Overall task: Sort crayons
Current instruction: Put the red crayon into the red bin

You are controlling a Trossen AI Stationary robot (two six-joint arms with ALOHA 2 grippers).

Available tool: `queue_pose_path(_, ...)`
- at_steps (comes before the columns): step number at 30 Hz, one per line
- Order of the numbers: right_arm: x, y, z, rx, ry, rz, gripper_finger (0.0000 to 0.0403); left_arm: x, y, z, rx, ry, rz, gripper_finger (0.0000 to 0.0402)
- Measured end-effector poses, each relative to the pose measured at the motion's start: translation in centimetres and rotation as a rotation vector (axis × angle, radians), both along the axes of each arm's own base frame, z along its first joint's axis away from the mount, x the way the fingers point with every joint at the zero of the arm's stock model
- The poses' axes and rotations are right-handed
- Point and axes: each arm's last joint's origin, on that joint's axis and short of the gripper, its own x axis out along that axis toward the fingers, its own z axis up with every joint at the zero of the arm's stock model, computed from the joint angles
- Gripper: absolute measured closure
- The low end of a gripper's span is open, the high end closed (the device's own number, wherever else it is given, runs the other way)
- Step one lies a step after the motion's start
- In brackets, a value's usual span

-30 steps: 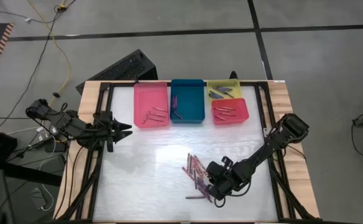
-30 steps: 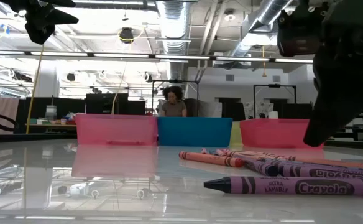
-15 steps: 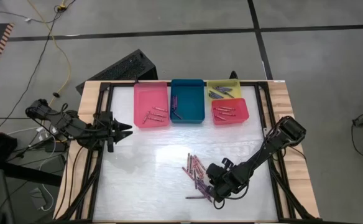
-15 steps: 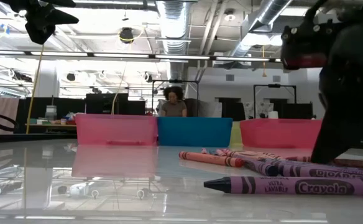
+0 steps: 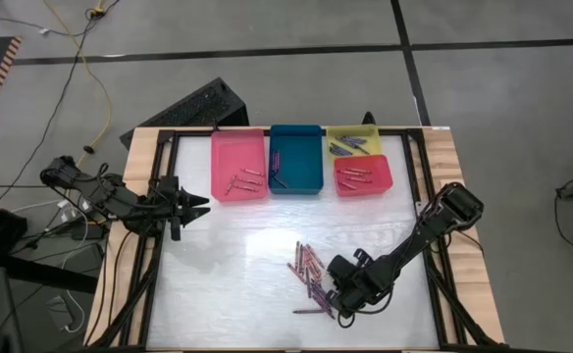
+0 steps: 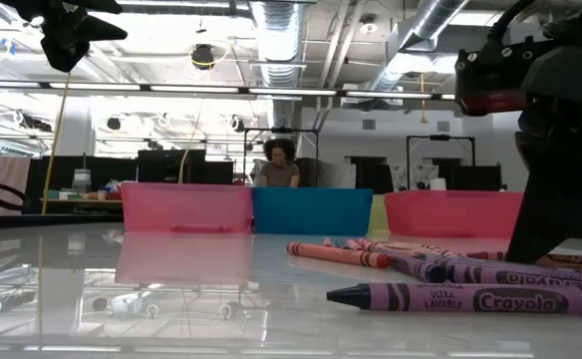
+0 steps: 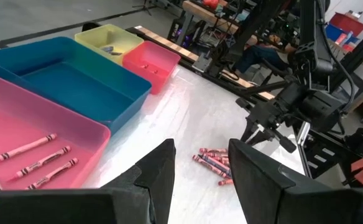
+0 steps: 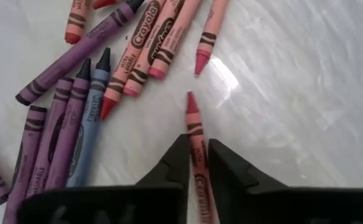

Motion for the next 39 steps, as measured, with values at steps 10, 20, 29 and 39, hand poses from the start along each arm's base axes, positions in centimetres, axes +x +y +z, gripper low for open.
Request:
queue_pose_path(10, 0.0, 0.0, 0.0, 0.012, -0.005, -0.034, 0.0397, 0.0, 0.0, 0.0, 0.0, 0.0, 0.0, 0.0262)
queue_pose_path(20, 0.3, 0.2, 0.8, 0.009, 0.002, -0.023, 0.04, 0.0, 0.0, 0.0, 0.0, 0.0, 0.0, 0.0262)
queue_pose_path(29, 0.4, 0.3, 2.8, -0.051, 0.074, -0.013, 0.04, 0.0, 0.0, 0.0, 0.0, 0.0, 0.0, 0.0262)
queue_pose_path(39, 0.3, -2.3, 6.9, -0.258, 0.262, -0.103, 0.0401, 0.0, 0.0, 0.0, 0.0, 0.0, 0.0, 0.0262)
